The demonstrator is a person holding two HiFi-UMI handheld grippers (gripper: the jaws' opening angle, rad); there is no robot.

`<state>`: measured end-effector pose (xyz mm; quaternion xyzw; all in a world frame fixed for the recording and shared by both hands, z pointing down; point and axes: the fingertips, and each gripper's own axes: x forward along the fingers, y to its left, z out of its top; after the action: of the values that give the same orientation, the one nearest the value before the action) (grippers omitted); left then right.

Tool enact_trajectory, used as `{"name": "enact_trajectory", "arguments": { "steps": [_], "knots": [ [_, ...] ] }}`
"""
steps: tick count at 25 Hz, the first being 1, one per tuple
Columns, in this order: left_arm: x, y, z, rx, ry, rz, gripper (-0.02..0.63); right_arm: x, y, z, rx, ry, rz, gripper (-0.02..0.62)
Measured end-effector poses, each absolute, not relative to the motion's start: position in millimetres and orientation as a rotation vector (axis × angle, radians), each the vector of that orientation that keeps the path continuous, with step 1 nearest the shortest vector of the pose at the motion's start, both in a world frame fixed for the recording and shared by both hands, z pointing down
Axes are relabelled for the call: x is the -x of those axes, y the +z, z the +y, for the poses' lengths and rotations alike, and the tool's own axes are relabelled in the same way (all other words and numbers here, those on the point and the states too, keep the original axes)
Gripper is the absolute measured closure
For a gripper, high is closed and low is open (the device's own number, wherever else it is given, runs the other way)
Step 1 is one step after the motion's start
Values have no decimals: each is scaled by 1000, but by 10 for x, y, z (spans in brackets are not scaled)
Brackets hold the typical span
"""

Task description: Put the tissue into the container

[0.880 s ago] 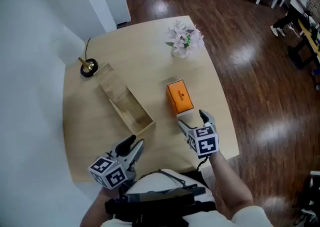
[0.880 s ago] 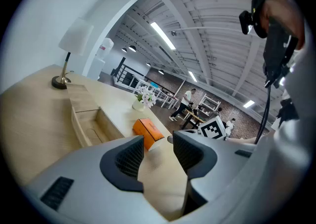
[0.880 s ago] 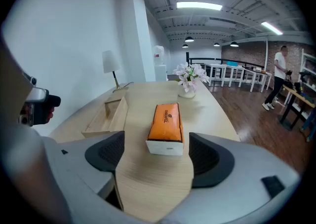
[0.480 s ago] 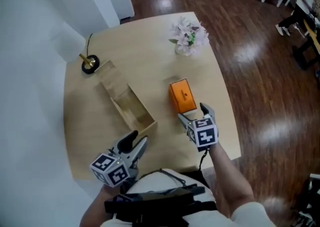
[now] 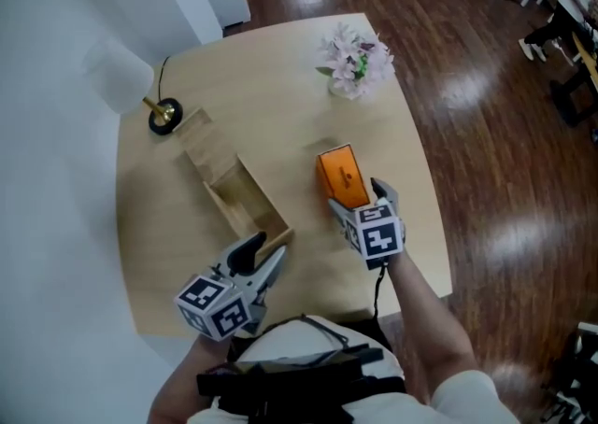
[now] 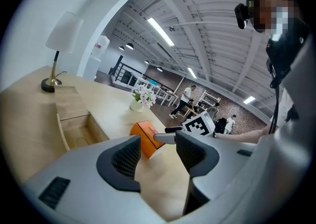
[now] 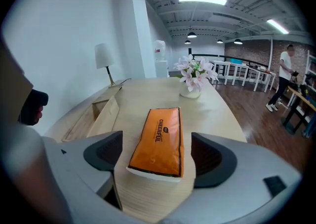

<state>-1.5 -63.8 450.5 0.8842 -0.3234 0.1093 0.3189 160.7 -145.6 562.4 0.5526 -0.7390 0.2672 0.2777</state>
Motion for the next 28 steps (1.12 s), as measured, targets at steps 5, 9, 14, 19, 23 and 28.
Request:
{"name": "enact_trajectory", "arguments": {
  "steps": [5, 9, 14, 19, 23, 28],
  "knots": [
    [-119, 4601, -740, -2328, 321, -818, 394, -1591, 5760, -1590, -1468, 727, -1969, 150],
    [-193, 4695, -796, -2317, 350, -803, 394, -1544, 5893, -1644, -1453, 769, -1946, 143],
    [-262, 4795, -836, -2301, 379, -787, 394, -1513, 6086, -1686, -1422, 807, -1906, 142],
    [-276, 4857, -863, -2289, 391, -787, 394, -1524, 6250, -1674, -1410, 871, -1872, 141],
    [-263, 4864, -871, -2278, 374, -791, 394, -1523, 6298, -1690, -1408, 903, -1887, 142],
    [-246, 4805, -822, -2280, 341, -777, 394, -1583, 6215, -1688, -1434, 894, -1895, 190]
  ]
}}
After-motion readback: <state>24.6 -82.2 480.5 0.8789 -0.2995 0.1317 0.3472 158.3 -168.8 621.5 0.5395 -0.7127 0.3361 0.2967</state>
